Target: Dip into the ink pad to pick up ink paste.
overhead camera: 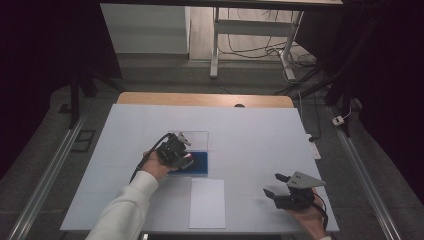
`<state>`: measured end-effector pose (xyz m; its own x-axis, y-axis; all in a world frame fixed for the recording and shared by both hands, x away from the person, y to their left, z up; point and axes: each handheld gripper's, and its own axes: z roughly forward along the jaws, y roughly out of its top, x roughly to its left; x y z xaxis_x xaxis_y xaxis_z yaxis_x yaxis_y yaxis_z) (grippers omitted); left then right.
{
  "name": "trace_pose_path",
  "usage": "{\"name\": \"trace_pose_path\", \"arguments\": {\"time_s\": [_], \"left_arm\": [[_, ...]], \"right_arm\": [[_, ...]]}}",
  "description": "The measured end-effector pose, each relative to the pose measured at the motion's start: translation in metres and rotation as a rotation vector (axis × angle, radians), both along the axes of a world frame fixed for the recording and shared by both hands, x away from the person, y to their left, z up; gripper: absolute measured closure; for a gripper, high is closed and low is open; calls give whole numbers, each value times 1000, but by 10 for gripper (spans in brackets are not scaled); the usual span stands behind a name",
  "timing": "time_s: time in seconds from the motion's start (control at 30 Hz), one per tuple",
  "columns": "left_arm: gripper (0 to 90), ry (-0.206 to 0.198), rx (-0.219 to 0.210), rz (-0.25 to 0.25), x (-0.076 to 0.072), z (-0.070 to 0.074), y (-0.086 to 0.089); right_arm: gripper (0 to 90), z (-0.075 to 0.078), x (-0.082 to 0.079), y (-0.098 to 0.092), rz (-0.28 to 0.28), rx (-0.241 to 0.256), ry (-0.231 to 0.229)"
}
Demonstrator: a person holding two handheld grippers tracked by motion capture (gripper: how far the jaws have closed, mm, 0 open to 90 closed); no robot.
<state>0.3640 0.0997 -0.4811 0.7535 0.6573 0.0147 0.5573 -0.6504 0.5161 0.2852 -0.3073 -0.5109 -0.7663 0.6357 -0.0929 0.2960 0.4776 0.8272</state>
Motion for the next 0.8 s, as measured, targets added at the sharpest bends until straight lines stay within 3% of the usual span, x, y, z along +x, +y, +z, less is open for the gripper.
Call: {"name": "trace_pose_path", "arguments": {"time_s": [0.13, 0.8], "left_arm": [[708, 5, -30, 9, 0, -2, 4], [709, -19, -3, 6, -3, -3, -1]], "right_arm": [[286, 0, -1, 1, -6, -12, 3], [288, 1, 0, 0, -3, -14, 5]]}}
